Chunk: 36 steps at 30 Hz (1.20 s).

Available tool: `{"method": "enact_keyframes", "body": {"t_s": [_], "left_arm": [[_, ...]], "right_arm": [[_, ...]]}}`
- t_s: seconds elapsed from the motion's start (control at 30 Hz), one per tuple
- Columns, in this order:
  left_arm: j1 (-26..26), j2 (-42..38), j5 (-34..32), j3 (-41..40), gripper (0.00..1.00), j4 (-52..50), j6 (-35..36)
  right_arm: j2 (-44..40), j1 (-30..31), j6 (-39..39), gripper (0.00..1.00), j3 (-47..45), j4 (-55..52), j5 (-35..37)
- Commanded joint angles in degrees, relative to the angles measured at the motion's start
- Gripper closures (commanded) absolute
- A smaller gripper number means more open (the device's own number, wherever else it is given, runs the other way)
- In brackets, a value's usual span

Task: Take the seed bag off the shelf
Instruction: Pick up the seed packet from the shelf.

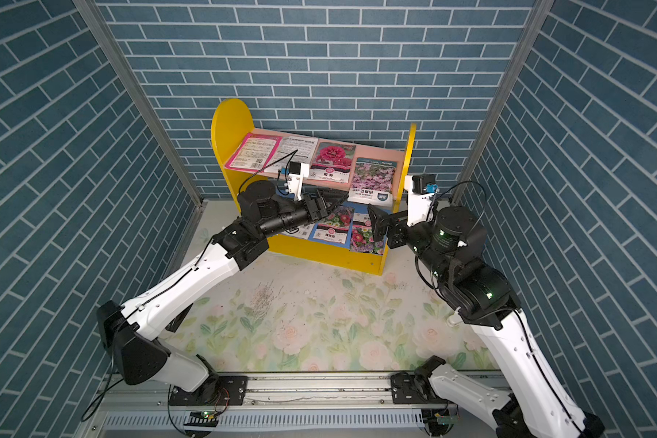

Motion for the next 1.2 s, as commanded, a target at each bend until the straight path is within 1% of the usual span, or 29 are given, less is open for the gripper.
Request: {"method": "enact_keyframes", "body": {"t_s": [0.0, 0.13, 0.33, 0.47, 0.63, 0.8, 0.9, 1.0, 1.1, 1.17], "left_arm": [[-0.4, 1.4, 0.6, 2.6, 0.18, 1.3, -1.2], [-0.6, 3.7, 1.8, 4.4, 0.20, 1.9, -2.0], [-0.9, 6.4, 2.6, 7.2, 0.26, 1.5, -2.4], [-0.9, 7.8, 2.9, 8.4, 0.33, 1.9, -2.8], [-1.0, 10.0, 3.7, 10.3, 0.37, 2.2, -3.6], [-1.0, 11.0, 4.0, 11.4, 0.52, 2.9, -3.8], [-1.0, 12.3, 4.2, 13.0, 0.59, 1.8, -3.7], [-1.0, 13.0, 4.5, 13.6, 0.70, 1.7, -3.7], [-1.1, 13.0, 5.3, 13.6, 0.84, 2.8, -2.5], [-1.2, 12.8, 5.6, 14.2, 0.89, 2.4, -1.1]], "right_arm": [[-0.9, -0.1, -1.4, 0.03, -0.4, 1.4, 1.4], [-0.9, -0.1, -1.4, 0.03, 0.0, 1.0, 1.6], [-0.6, -0.1, -1.4, 0.03, -0.4, 0.8, 1.7], [-0.5, -0.1, -1.4, 0.04, -0.4, 0.8, 1.7], [-0.4, -0.1, -1.5, 0.03, -0.6, 0.2, 1.9], [-0.8, -0.1, -1.4, 0.04, -1.4, 0.1, 2.2], [-0.7, 0.0, -1.4, 0.04, -1.4, 0.0, 2.0], [-1.1, -0.1, -1.3, 0.03, -1.7, 0.0, 2.1], [-1.9, -0.1, -1.0, 0.04, -2.3, 0.1, 2.8], [-2.6, -0.1, -0.5, 0.04, -2.8, 0.4, 2.8]]}}
